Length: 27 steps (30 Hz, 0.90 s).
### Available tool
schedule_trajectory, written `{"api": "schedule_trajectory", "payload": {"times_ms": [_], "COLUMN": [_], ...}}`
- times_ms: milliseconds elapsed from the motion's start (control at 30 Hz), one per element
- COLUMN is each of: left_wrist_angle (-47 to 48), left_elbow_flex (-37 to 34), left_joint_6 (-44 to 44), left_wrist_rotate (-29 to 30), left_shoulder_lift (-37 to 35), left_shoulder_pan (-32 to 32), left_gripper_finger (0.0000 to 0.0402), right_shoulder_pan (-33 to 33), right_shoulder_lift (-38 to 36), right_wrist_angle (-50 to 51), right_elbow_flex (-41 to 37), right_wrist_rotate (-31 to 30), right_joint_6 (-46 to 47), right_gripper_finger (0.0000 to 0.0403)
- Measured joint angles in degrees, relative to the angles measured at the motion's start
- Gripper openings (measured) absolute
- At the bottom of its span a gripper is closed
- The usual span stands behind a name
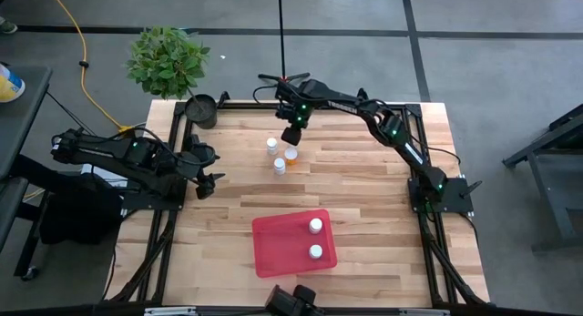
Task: Pick and place pill bottles into a basket
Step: Put the white pill bottle into the red bin
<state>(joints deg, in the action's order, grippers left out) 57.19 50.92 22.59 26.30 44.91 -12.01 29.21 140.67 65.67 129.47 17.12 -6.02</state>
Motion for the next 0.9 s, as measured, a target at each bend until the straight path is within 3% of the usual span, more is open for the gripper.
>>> {"api": "schedule_trajectory", "payload": {"times_ms": [133, 467, 700, 900], "left_wrist_angle": [0.0, 0.4, 0.5, 1.7], "left_elbow_flex": [0.0, 0.0, 0.0, 0.0], "left_joint_6": [0.0, 0.0, 0.2, 0.7], "left_wrist_rotate": [0.0, 0.1, 0.1, 0.1], "left_shoulder_lift": [0.0, 0.0, 0.0, 0.0], "left_shoulder_pan": [0.0, 0.0, 0.0, 0.0], "left_gripper_finger": [0.0298, 0.0298, 0.0298, 0.0298], "right_shoulder_pan": [0.0, -0.6, -2.1, -3.9], "right_shoulder_lift": [-0.1, -0.1, 0.1, -2.6], "right_wrist_angle": [0.0, 2.1, 5.4, 7.8], "right_elbow_flex": [0.0, 0.5, 5.6, 5.2], "right_wrist_rotate": [0.1, -0.2, -3.5, -6.0], "right_joint_6": [-0.1, -0.9, -1.8, -2.0], "right_gripper_finger": [0.0147, 0.0147, 0.0147, 0.0147]}}
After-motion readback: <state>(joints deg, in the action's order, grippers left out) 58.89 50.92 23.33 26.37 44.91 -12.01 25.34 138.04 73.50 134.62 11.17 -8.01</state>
